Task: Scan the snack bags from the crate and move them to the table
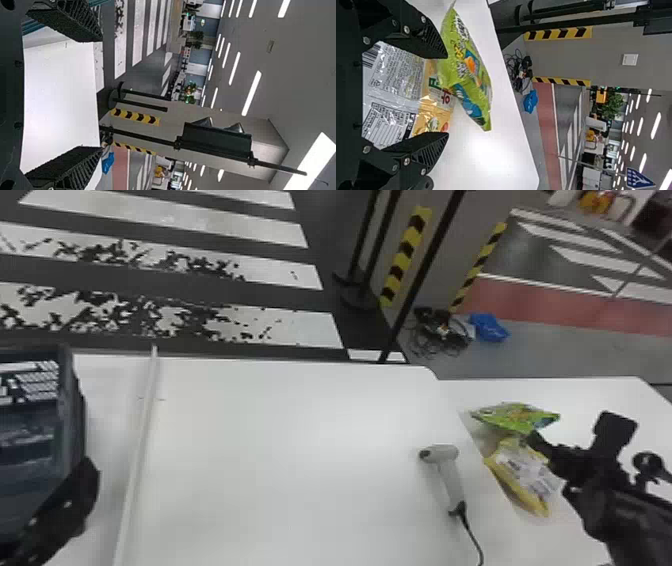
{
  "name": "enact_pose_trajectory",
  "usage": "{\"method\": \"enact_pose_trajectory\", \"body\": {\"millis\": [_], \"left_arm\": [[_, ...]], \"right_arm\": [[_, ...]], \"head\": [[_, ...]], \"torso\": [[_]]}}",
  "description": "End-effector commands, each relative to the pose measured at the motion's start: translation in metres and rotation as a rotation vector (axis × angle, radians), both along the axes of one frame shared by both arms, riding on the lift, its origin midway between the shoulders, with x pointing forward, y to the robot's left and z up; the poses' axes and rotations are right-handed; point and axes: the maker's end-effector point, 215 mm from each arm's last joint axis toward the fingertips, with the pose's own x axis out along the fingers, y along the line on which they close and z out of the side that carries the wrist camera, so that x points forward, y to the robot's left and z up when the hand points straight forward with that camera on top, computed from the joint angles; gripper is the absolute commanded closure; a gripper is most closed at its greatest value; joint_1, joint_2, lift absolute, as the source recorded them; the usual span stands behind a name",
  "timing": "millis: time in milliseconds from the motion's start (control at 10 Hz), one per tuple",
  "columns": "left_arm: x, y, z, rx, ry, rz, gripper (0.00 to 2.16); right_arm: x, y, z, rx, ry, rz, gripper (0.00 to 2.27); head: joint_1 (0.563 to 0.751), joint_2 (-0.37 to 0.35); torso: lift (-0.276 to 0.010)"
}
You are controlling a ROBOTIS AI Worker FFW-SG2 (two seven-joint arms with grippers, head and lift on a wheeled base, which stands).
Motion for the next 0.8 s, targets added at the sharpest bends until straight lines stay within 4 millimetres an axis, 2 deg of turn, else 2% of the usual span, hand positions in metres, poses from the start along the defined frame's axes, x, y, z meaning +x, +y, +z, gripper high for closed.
{"method": "enact_pose_trajectory", "body": {"millis": [0,200,400,700], "left_arm": [[0.001,-0.001,0.000,-0.003,-0.001,0.003,0.01],[0.003,-0.004,0.002,-0.010,-0.005,0.002,0.01],[0.005,-0.006,0.002,-0.012,-0.006,0.002,0.01],[0.005,-0.011,0.003,-0.011,-0.009,-0.005,0.01]], "right_arm": [[-0.012,0.032,-0.010,0.105,0.033,0.027,0.03],[-0.024,0.100,-0.013,0.198,0.016,0.112,0.04],[-0.029,0.177,-0.013,0.256,-0.039,0.223,0.06],[-0.028,0.256,-0.003,0.288,-0.114,0.360,0.08]], "head": [[0.695,-0.350],[0.695,-0.350],[0.695,-0.350],[0.695,-0.350]], "torso": [[-0.095],[-0.095],[-0.095],[-0.095]]}}
